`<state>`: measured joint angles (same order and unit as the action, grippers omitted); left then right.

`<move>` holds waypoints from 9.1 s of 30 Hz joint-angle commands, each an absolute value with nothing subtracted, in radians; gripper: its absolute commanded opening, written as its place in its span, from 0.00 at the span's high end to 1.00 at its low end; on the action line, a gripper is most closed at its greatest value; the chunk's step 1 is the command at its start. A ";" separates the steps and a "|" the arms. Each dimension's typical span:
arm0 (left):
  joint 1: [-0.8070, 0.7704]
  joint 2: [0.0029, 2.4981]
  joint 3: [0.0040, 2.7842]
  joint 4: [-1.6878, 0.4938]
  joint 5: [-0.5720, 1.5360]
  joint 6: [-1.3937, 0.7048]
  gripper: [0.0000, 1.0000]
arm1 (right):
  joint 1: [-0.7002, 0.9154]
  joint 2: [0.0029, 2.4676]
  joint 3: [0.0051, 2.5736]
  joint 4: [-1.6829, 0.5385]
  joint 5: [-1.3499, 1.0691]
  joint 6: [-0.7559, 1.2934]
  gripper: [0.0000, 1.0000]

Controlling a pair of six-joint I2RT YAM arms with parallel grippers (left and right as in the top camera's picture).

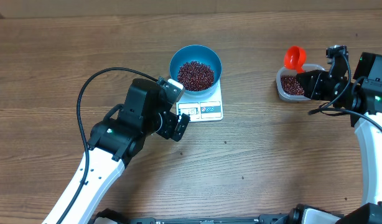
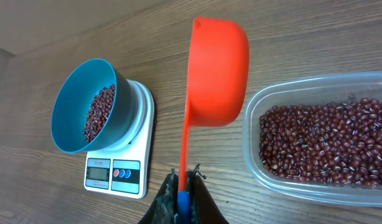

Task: Scoop item into bowl and weigh 150g on scale
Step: 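Carry the red scoop with the right gripper back to the bean tub, then dip the red scoop into the tub beans with the right gripper, then lift the scoop and carry it over the blue bowl, then tilt the red scoop over the bowl to add a few beans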

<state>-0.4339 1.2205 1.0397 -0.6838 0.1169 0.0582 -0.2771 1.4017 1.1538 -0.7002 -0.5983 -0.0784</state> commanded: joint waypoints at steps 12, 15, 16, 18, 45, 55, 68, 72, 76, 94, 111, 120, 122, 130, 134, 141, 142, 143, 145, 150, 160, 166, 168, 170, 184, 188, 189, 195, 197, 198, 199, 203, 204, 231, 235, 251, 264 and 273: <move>-0.432 1.225 1.040 -0.680 0.124 0.048 0.00 | -0.281 1.382 1.179 -0.698 -0.603 -0.075 0.96; -0.432 1.225 1.040 -0.680 0.124 0.048 0.01 | -0.281 1.382 1.179 -0.699 -0.603 -0.075 0.96; -0.432 1.225 1.040 -0.680 0.124 0.048 0.00 | -0.281 1.382 1.179 -0.699 -0.603 -0.075 0.96; -0.432 1.225 1.040 -0.680 0.124 0.049 0.00 | -0.281 1.382 1.179 -0.699 -0.603 -0.075 0.96; -0.432 1.225 1.040 -0.680 0.124 0.049 0.00 | -0.281 1.461 1.177 -0.785 -0.184 -0.078 0.96; -0.432 1.225 1.040 -0.680 0.124 0.048 0.00 | -0.281 1.602 1.177 -0.788 -0.184 -0.078 0.96; -0.432 1.225 1.040 -0.680 0.124 0.049 0.00 | -0.281 1.648 1.152 -0.762 -0.196 -0.078 0.96; -0.432 1.225 1.040 -0.680 0.124 0.048 0.00 | -0.281 1.648 1.151 -0.761 -0.196 -0.078 0.96; -0.432 1.225 1.040 -0.680 0.124 0.048 0.00 | -0.281 1.648 1.151 -0.761 -0.242 -0.078 0.96; -0.432 1.225 1.040 -0.680 0.124 0.048 0.00 | -0.281 1.648 1.151 -0.762 -0.339 -0.168 0.96; -0.432 1.225 1.040 -0.681 0.124 0.048 0.00 | -0.281 1.651 1.143 -0.675 -0.315 -0.245 0.96; -0.432 1.225 1.040 -0.681 0.124 0.048 0.01 | -0.281 1.654 1.112 -0.660 -0.316 -0.262 0.96; -0.432 1.225 1.040 -0.681 0.124 0.048 0.00 | -0.281 1.656 1.112 -0.660 -0.315 -0.268 0.96; -0.432 1.225 1.040 -0.681 0.124 0.048 0.00 | -0.281 1.725 1.112 -0.661 -0.316 -0.267 0.96; -0.432 1.225 1.040 -0.681 0.124 0.048 0.00 | -0.281 1.726 1.112 -0.668 -0.316 -0.266 0.96; -0.432 1.225 1.040 -0.681 0.124 0.048 0.00 | -0.295 1.704 1.139 -0.704 -0.320 -0.229 0.96; -0.432 1.225 1.040 -0.681 0.124 0.049 0.00 | -0.298 1.694 1.152 -0.719 -0.327 -0.229 0.96; -0.432 1.225 1.040 -0.681 0.123 0.048 0.00 | -0.301 1.682 1.164 -0.731 -0.336 -0.229 0.96; -0.432 1.225 1.040 -0.681 0.124 0.048 0.00 | -0.305 1.658 1.185 -0.748 -0.363 -0.229 0.96; -0.432 1.225 1.040 -0.681 0.124 0.048 0.00 | -0.305 1.575 1.248 -0.792 -0.415 -0.229 0.96; -0.432 1.225 1.040 -0.681 0.124 0.048 0.01 | -0.305 1.491 1.265 -0.814 -0.489 -0.229 0.96; -0.432 1.225 1.040 -0.680 0.124 0.048 0.00 | -0.297 1.488 1.265 -0.810 -0.798 -0.233 0.96; -0.432 1.225 1.040 -0.680 0.124 0.048 0.00 | -0.273 1.488 1.264 -0.801 -0.848 -0.233 0.96; -0.432 1.225 1.040 -0.681 0.124 0.048 0.01 | -0.233 1.488 1.264 -0.795 -0.847 -0.233 0.96; -0.432 1.225 1.040 -0.681 0.124 0.048 0.01 | 0.144 1.489 1.264 -0.582 -0.654 -0.233 0.96; -0.432 1.225 1.040 -0.681 0.124 0.048 0.00 | 0.230 1.495 1.264 -0.524 -0.507 -0.234 0.96; -0.432 1.225 1.040 -0.681 0.124 0.048 0.00 | 0.271 1.512 1.264 -0.485 -0.408 -0.234 0.96; -0.432 1.225 1.040 -0.681 0.124 0.048 0.00 | 0.293 1.551 1.264 -0.434 -0.385 -0.240 0.96; -0.432 1.225 1.040 -0.681 0.124 0.048 0.00 | 0.293 1.558 1.264 -0.428 -0.385 -0.240 0.96; -0.432 1.225 1.040 -0.681 0.124 0.049 0.00 | 0.293 1.560 1.264 -0.428 -0.385 -0.239 0.96; -0.432 1.225 1.040 -0.681 0.124 0.048 0.01 | 0.293 1.560 1.264 -0.430 -0.385 -0.239 0.96; -0.432 1.225 1.040 -0.681 0.124 0.048 0.00 | 0.292 1.560 1.264 -0.431 -0.373 -0.240 0.96; -0.432 1.225 1.040 -0.681 0.124 0.048 0.00 | 0.292 1.560 1.264 -0.431 -0.376 -0.236 0.96; -0.432 1.225 1.040 -0.681 0.124 0.049 0.00 | 0.291 1.561 1.264 -0.445 -0.335 -0.325 0.96; -0.432 1.225 1.040 -0.681 0.124 0.048 0.00 | 0.291 1.561 1.264 -0.455 -0.328 -0.360 0.96; -0.432 1.225 1.040 -0.681 0.124 0.048 0.00 | 0.279 1.563 1.264 -0.450 -0.372 -0.403 0.96; -0.432 1.225 1.040 -0.681 0.124 0.048 0.00 | 0.273 1.563 1.264 -0.461 -0.410 -0.156 0.96; -0.432 1.225 1.040 -0.681 0.124 0.048 0.00 | 0.273 1.563 1.264 -0.458 -0.522 0.020 0.96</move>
<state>-0.4339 1.2205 1.0397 -0.6838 0.1169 0.0582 0.2764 1.5616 1.2404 -0.4683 -0.4767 -0.0387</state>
